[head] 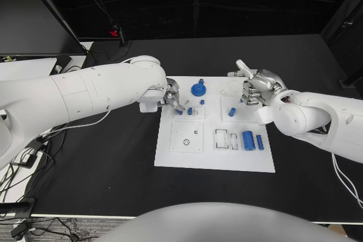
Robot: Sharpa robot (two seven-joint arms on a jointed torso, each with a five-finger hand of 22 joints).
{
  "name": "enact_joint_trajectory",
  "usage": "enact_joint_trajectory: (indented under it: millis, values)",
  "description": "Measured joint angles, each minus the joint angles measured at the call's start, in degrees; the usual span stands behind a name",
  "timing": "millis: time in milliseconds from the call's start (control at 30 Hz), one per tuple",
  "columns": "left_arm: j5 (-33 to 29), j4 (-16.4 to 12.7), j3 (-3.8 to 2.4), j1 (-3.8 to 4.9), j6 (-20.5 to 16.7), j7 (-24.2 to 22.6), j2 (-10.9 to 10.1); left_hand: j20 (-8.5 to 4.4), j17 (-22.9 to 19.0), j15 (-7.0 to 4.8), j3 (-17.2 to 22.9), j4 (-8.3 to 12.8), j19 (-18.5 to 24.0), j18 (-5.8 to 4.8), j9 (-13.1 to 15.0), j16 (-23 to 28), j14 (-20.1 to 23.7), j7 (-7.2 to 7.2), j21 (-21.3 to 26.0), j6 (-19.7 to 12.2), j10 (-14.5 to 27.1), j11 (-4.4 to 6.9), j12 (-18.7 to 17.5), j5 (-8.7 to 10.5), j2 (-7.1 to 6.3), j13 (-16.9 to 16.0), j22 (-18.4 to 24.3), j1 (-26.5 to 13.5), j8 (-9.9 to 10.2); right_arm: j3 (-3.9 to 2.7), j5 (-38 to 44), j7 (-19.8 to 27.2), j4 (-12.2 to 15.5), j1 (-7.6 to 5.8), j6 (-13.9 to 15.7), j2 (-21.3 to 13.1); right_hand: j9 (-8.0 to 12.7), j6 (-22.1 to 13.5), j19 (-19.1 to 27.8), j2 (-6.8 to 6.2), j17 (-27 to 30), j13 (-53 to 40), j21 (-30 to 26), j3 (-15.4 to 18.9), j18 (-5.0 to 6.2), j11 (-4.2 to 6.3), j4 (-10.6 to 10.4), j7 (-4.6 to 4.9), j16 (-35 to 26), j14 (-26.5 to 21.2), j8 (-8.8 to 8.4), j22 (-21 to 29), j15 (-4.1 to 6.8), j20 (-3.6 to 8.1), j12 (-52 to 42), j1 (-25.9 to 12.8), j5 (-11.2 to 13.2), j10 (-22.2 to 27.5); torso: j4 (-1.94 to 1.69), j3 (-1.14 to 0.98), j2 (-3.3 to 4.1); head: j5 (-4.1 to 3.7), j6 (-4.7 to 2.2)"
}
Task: Assemble the parts on the task board
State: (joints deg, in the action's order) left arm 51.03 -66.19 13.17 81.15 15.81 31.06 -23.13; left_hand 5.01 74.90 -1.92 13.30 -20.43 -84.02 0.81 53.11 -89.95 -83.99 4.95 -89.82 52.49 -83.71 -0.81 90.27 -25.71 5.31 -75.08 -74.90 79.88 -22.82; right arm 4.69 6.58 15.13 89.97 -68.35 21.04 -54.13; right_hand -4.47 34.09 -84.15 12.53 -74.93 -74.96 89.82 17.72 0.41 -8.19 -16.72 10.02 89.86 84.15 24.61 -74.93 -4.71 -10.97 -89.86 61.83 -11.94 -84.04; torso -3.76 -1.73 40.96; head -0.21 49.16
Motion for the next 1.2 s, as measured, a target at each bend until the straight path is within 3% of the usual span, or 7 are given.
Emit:
enact_joint_trajectory:
  millis: [233, 367, 467, 800, 867, 1000, 1200]
  values:
    - [0.0, 0.0, -0.02, 0.00, 0.1, 0.0, 0.0, 0.00, 0.0, 0.24, 0.0, 0.0, 0.0, 0.00, 0.0, 0.0, 0.0, 0.31, 0.0, -0.3, -0.2, -0.23, 0.0, 1.19, 0.42, 0.0, 0.0, -0.5, -0.2, 0.00, 0.0, 0.0, 0.0, 0.00, 0.0, -0.1, 0.0, 0.0, 0.0, 0.00, 0.0, 0.0, 0.0, 0.0, 0.00, 0.00, 0.0, 0.00, 0.0, 0.0, 0.00, 0.0, 0.00, 0.00, 0.0, 0.0, 0.0, 0.0, 0.00, 0.00, 0.00, 0.03, 0.03]
    - [0.0, 0.0, -0.02, 0.00, 0.1, 0.1, 0.0, 0.03, 0.0, 0.37, 2.1, 2.8, 0.0, 0.00, -0.3, 0.0, 0.0, 0.49, 0.0, -0.5, -0.1, -0.30, 0.0, 5.99, 0.97, 0.2, 0.0, -4.8, -0.4, 0.00, 0.0, 0.0, 0.1, 0.00, 0.0, -0.1, 0.0, 0.0, 0.0, 0.00, 0.0, 0.0, 0.0, 0.0, 0.00, 0.00, 0.0, 0.00, 0.0, 0.0, 0.00, 0.0, 0.00, 0.00, 0.0, 0.0, 0.0, 0.0, 0.00, 0.00, 0.00, 0.03, 0.03]
    - [0.0, 0.1, -0.02, 0.01, 0.2, 0.1, 0.0, 0.21, 0.0, 0.37, 2.1, 3.6, 0.2, 0.00, -0.4, 0.0, 0.0, 0.49, 0.0, -0.5, -0.1, -0.30, 0.0, 7.92, 0.86, 0.1, 0.0, -6.0, -0.5, 0.00, 0.0, 0.0, 0.1, 0.00, 0.0, -0.1, 0.0, 0.0, 0.0, 0.00, 0.0, 0.0, 0.0, 0.0, 0.00, 0.00, 0.0, 0.00, 0.0, 0.0, 0.00, 0.0, 0.00, 0.00, 0.0, 0.0, 0.0, 0.0, 0.00, 0.00, 0.00, 0.03, 0.04]
    - [0.1, 0.3, -0.01, -0.03, 0.3, 0.1, 0.0, 0.42, 0.0, 0.37, -0.3, 3.6, 0.0, 0.00, -0.8, 0.0, 0.0, 0.73, 0.0, -0.9, -0.1, -0.31, 0.0, 9.01, 0.38, 0.1, 0.0, -9.1, -0.8, 0.00, 0.0, 0.0, 0.1, 0.00, 0.0, -0.2, 0.1, 0.0, 0.0, 0.00, 0.0, 0.0, 0.0, 0.3, 0.00, 0.00, 0.0, 0.00, 0.0, -0.2, 0.30, 0.0, -0.21, 0.00, 0.0, 0.0, 0.0, 0.0, 0.00, 0.01, 0.00, -0.01, 0.16]
    - [0.2, 0.3, -0.01, -0.04, 0.3, 0.1, 0.0, 0.42, 0.0, 0.37, -1.4, 3.6, 0.0, 0.00, -0.8, 0.0, 0.0, 0.71, 0.0, -1.1, -0.1, -0.31, 0.0, 10.46, 0.04, 0.1, 0.0, -10.1, -0.9, 0.00, 0.0, -0.1, 0.1, 0.00, 0.0, -0.2, 0.1, 0.0, 0.0, 0.00, 0.0, 0.0, 0.0, 0.3, 0.00, 0.00, 0.0, 0.00, 0.0, -0.2, 0.30, 0.0, -0.21, 0.00, 0.0, 0.0, 0.0, 0.0, 0.00, 0.01, 0.00, -0.01, 0.16]
    - [0.2, 0.3, -0.04, -0.06, 0.3, 0.2, 0.0, 0.42, 0.0, 0.37, -2.0, 3.7, 0.0, 0.00, -1.0, 0.0, 0.0, 0.79, 0.0, -1.2, -0.1, -0.31, 0.0, 12.34, 0.01, 0.1, 0.0, -10.1, -1.1, 0.00, 0.0, -0.1, 0.1, 0.00, 0.0, -0.2, 0.1, 0.0, 0.0, 0.00, 0.0, 0.0, 0.0, 0.3, 0.00, 0.00, 0.0, 0.00, 0.0, -0.2, 0.30, 0.0, -0.21, 0.00, 0.0, 0.0, 0.0, 0.0, 0.00, 0.01, -0.01, -0.01, 0.16]
    - [0.2, 0.4, -0.07, -0.08, 0.4, 0.2, 0.0, 0.42, 0.0, 0.37, -2.2, 3.9, 0.0, 0.00, -1.1, 0.0, 0.0, 0.70, 0.0, -1.3, -0.1, -0.31, 0.0, 12.64, -0.13, 0.1, 0.0, -8.7, -1.3, 0.00, 0.0, -0.1, 0.1, 0.00, 0.0, -0.2, 0.1, 0.0, 0.0, 0.00, 0.0, 0.0, 0.0, 0.3, 0.00, 0.00, 0.0, 0.00, 0.0, -0.2, 0.30, 0.0, -0.21, 0.00, 0.0, 0.0, 0.0, 0.0, 0.00, 0.00, -0.01, 0.03, 0.25]
